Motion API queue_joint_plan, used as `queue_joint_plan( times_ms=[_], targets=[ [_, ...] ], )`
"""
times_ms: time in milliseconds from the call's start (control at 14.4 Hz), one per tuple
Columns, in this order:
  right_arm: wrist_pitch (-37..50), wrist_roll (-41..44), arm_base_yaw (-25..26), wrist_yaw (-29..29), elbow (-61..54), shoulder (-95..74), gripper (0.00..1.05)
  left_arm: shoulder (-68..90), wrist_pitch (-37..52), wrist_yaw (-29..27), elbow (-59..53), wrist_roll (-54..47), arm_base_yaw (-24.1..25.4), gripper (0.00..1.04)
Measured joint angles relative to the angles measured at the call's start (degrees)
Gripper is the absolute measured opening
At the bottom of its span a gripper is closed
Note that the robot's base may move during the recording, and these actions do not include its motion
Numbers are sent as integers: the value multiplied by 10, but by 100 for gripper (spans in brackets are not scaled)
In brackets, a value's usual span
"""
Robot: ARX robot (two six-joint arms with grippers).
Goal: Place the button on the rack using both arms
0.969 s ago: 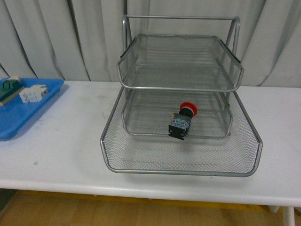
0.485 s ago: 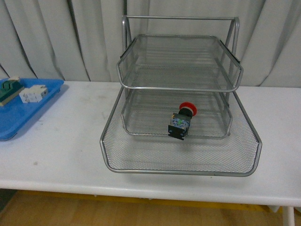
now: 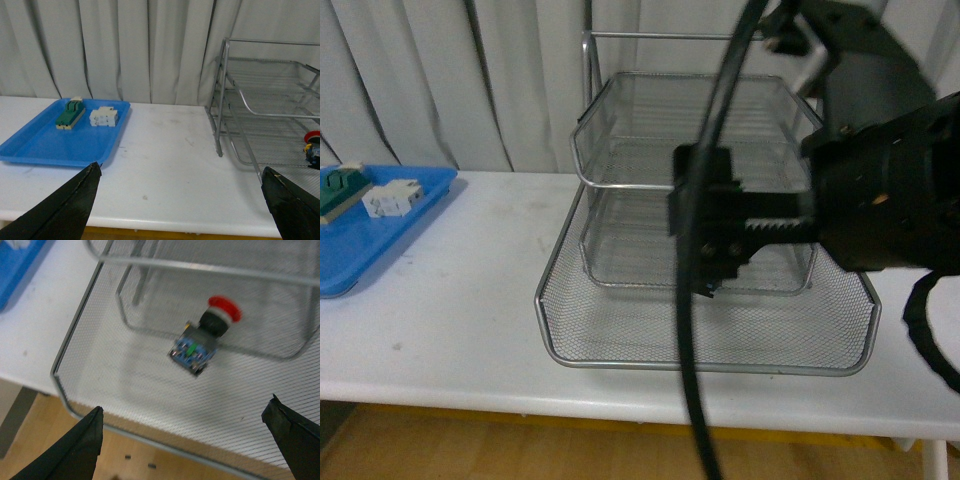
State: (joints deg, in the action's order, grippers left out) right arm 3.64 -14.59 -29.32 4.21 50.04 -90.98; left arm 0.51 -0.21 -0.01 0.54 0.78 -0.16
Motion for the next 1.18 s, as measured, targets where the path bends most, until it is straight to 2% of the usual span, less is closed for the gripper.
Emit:
queue_joint_plan(
  times_ms=[138, 208, 277, 415, 900, 1177],
  targets=[
    [-39, 0, -22, -1, 2, -15, 83, 0, 0, 0, 0, 0, 0, 98],
    [-52, -4, -30, -2, -1, -23, 68, 0, 0, 0, 0, 0, 0, 98],
    [-54, -21, -38, -4, -32, -23, 33, 0, 0, 0, 0, 0, 0, 98],
    [-26, -35, -40, -6, -66, -33, 1, 0, 0, 0, 0, 0, 0, 98],
    [28, -53, -31, -11, -56, -121, 2, 0, 0, 0, 0, 0, 0, 98],
    [15, -32, 7, -10, -17, -149, 2, 0, 0, 0, 0, 0, 0, 98]
  ],
)
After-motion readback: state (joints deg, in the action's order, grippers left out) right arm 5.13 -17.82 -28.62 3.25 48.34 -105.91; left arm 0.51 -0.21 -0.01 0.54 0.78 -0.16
